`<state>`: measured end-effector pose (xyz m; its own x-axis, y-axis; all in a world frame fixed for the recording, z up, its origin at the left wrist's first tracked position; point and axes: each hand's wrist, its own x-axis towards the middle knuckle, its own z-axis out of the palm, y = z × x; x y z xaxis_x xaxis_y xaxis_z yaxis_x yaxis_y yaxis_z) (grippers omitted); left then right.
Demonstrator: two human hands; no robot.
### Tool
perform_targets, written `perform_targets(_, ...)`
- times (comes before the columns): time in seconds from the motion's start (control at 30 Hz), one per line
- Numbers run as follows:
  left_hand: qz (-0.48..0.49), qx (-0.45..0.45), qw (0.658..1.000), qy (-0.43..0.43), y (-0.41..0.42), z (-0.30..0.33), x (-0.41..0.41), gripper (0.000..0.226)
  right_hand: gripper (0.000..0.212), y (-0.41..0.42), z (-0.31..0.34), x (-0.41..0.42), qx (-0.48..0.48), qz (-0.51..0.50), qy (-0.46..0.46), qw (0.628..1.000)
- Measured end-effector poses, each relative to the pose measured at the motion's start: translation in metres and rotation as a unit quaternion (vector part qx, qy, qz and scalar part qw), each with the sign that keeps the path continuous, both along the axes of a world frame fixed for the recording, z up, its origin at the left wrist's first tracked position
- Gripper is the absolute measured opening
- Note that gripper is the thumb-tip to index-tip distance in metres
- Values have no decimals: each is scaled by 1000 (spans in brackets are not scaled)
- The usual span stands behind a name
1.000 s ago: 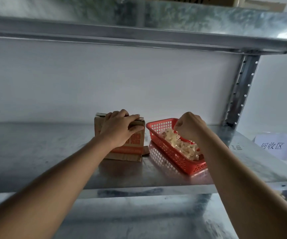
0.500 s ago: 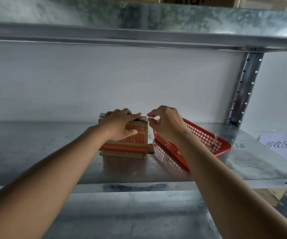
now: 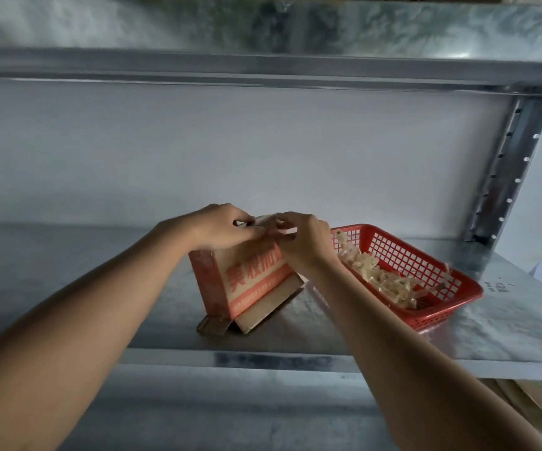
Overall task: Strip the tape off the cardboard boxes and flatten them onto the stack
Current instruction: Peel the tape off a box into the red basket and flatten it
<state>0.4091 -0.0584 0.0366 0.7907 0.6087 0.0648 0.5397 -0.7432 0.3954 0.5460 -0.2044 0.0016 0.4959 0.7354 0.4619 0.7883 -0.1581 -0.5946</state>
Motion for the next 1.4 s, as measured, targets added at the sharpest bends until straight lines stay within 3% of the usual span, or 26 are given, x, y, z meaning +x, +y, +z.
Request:
perform_targets(0.1,19,-113,989,-91,17,-10,-2,52,20,12,-4,-6,-44,92,78,992)
perform_targets(0.23,-9,-76,982,-170,21,-22,1,24,24,22,-16,-8,23,174,238,955)
perform_targets(0.3,-2,-70,980,-188,23,-26,5,23,17,23,-21,-7,55,216,331,917)
perform_targets(0.37,1,-67,981,-181,26,-32,14,30,18,23,-22,-7,68,239,349,904)
perform_targets(0.5,-16,-105,983,-149,17,-31,34,36,16,15,-18,2,90,197,307,927)
perform_targets(0.6,-65,-147,980,-120,12,-34,48,39,19,1,-14,13,102,135,224,960)
perform_targets(0.73,-54,-206,964,-156,1,-25,62,31,19,-17,-2,17,60,97,80,990)
perform_targets(0.8,-61,-205,966,-146,-5,-20,62,26,10,-26,6,16,15,112,-15,993)
perform_targets(0.93,-64,-195,968,-146,-14,-15,63,21,6,-36,21,18,-27,125,-106,986)
perform_targets(1.0,-63,-220,960,-162,-16,-12,64,30,4,-38,26,19,-49,129,-120,983)
perform_targets(1.1,-59,-228,959,-160,-20,-11,63,31,2,-43,32,20,-69,135,-68,986)
perform_targets(1.2,-42,-213,964,-151,-18,-14,63,47,7,-44,41,18,-91,141,-48,985)
perform_targets(1.33,-38,-196,969,-145,-23,-13,60,19,7,-39,49,16,-131,140,-76,979)
perform_targets(1.4,-33,-203,967,-149,-25,-13,58,35,6,-38,48,16,-125,136,-88,979)
